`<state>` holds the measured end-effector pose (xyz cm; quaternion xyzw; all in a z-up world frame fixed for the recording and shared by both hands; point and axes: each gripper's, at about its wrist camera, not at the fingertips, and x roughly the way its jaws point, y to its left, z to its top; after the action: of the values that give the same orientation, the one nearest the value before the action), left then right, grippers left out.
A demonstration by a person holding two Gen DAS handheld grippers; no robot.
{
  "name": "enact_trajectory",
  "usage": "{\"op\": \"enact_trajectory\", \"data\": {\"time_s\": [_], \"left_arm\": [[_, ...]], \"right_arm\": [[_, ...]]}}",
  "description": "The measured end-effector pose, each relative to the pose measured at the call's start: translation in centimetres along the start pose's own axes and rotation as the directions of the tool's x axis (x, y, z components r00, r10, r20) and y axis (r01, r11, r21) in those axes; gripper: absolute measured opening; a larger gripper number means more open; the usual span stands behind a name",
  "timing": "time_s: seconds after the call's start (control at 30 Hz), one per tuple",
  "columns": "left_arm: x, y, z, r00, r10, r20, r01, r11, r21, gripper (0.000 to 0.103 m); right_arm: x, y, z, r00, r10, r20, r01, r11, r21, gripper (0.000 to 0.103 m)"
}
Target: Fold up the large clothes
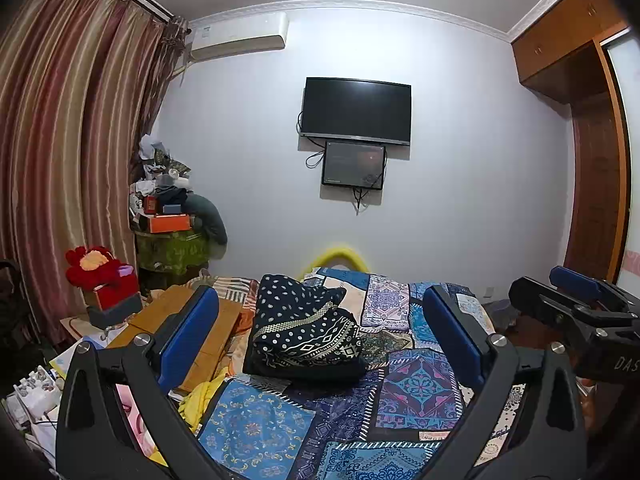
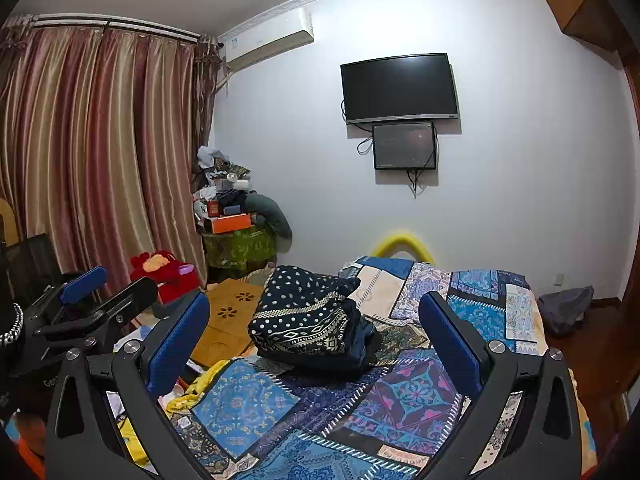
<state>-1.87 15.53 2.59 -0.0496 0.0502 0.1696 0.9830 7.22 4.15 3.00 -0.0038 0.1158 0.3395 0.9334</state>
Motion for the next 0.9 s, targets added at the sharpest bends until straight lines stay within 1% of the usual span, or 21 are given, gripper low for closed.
{"op": "enact_trajectory", "data": {"time_s": [0.33,0.57,0.9], "left_arm": [[0.01,-0.19,0.03,1.0,-0.012,-0.002,0.012,1.0,0.004,0.102],[0.4,-0.09,0.11,0.999,-0.04,-0.017,0.04,0.999,-0.013,0.102],[0.52,-0.26,-0.03,0.999,-0.039,-0.023,0.039,0.999,-0.006,0.102]], "right_arm": [[0.02,-0.31,-0.11,1.0,-0.006,-0.003,0.006,1.0,0.008,0.103],[0.02,-0.41,-0.17,1.0,-0.011,-0.006,0.012,1.0,0.008,0.103],[0.22,-0.55,-0.21,1.0,-0.012,-0.011,0.012,1.0,0.012,0.103]]}}
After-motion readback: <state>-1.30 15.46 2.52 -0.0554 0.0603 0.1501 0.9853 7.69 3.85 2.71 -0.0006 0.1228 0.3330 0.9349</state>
